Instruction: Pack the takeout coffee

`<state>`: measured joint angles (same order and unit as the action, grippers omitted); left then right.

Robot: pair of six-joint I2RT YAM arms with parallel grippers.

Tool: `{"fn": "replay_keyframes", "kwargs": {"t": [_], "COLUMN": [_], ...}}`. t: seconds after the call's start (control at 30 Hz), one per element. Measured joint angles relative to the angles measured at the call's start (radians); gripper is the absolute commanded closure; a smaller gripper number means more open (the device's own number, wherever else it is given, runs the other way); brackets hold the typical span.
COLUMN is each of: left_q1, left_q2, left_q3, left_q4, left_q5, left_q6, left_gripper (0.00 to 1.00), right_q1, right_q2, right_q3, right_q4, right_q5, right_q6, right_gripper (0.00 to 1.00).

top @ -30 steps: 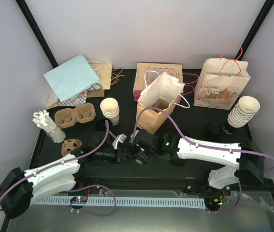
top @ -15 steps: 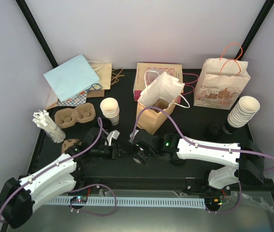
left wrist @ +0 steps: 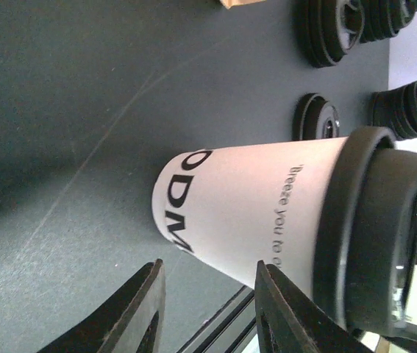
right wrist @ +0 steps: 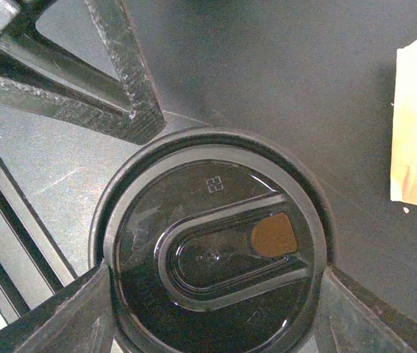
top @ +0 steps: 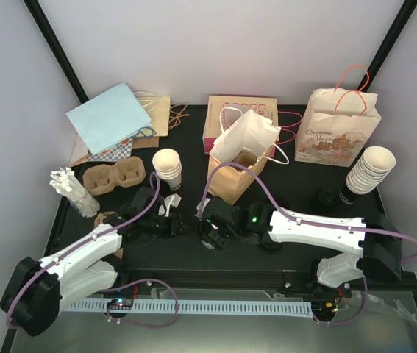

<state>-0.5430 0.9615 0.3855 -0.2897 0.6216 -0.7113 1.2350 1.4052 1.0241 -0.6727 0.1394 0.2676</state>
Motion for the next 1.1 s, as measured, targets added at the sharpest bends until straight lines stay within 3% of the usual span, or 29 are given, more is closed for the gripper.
{"fn": "replay_keyframes", "kwargs": {"t": [0.37,0.63,1.1], "left_q1": [0.013,0.018,0.018], "left_q2": [-0.056,-0.006,-0.055], "left_q3": [0.039,0.039,0.034], "left_q4": [-0.034,0.017,0.103], "left_q5": [0.004,0.063,0.098], "left_q6": [0.013,0.008,-0.024], "left_gripper": [0.64,0.64,0.59], "right_q1": [0.000,0.000,0.001], "right_q2": [0.001,0.001,0.002], "right_q3": [0.000,0.000,0.000], "right_q4": [0.001,0.001,0.002], "right_q5": [0.000,0.000,0.000], "right_q6": [0.000,0.000,-0.001], "right_gripper": [0.39,0.39,0.39]}}
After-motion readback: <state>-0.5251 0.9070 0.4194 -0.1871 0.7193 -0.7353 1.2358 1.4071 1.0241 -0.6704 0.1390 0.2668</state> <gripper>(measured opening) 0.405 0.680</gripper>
